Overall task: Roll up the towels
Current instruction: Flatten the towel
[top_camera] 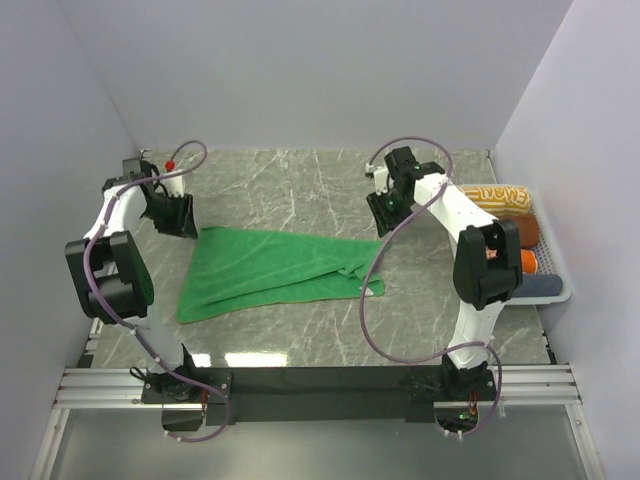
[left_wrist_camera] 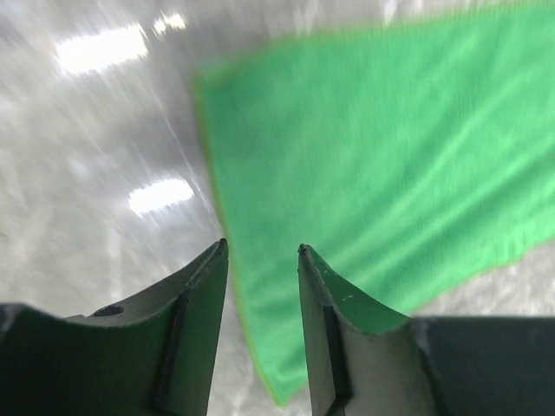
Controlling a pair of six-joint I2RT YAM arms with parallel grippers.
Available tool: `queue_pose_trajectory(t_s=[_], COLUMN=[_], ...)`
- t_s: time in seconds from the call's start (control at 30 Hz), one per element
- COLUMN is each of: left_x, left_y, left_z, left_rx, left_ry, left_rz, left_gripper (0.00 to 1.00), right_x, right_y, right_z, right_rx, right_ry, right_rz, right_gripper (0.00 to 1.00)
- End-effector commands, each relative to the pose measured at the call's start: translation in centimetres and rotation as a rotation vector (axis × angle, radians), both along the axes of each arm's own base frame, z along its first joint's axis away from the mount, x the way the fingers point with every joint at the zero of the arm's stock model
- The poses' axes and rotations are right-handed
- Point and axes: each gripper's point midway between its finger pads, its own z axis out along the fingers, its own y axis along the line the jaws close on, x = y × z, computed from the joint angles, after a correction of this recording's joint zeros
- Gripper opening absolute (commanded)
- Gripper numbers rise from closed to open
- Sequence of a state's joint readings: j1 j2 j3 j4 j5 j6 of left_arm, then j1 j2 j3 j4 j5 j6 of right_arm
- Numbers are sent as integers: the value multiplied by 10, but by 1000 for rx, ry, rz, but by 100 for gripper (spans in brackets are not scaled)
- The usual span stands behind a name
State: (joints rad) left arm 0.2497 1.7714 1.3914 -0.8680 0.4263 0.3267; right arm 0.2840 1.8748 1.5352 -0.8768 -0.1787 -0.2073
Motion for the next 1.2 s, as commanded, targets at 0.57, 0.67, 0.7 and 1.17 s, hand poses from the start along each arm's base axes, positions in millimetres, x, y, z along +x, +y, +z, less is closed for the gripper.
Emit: queue_pose_trajectory(t_s=[0.57, 0.67, 0.7, 1.17], left_x=[44, 44, 44, 52], left_y=[7, 6, 6, 10], left_z=[-8, -7, -7, -11], left_rx=[-15, -19, -21, -20], left_ry=[-25, -30, -31, -21], left_rz=[40, 35, 36, 81], left_gripper=[43, 43, 43, 43], right_x=[-4, 0, 5, 22], right_y=[-13, -19, -23, -12], right_z=[-40, -31, -29, -52], right_rx=[129, 169, 179, 252], right_ry=[260, 248, 242, 327], right_rz=[-325, -366, -396, -484], right_gripper=[42, 46, 47, 47])
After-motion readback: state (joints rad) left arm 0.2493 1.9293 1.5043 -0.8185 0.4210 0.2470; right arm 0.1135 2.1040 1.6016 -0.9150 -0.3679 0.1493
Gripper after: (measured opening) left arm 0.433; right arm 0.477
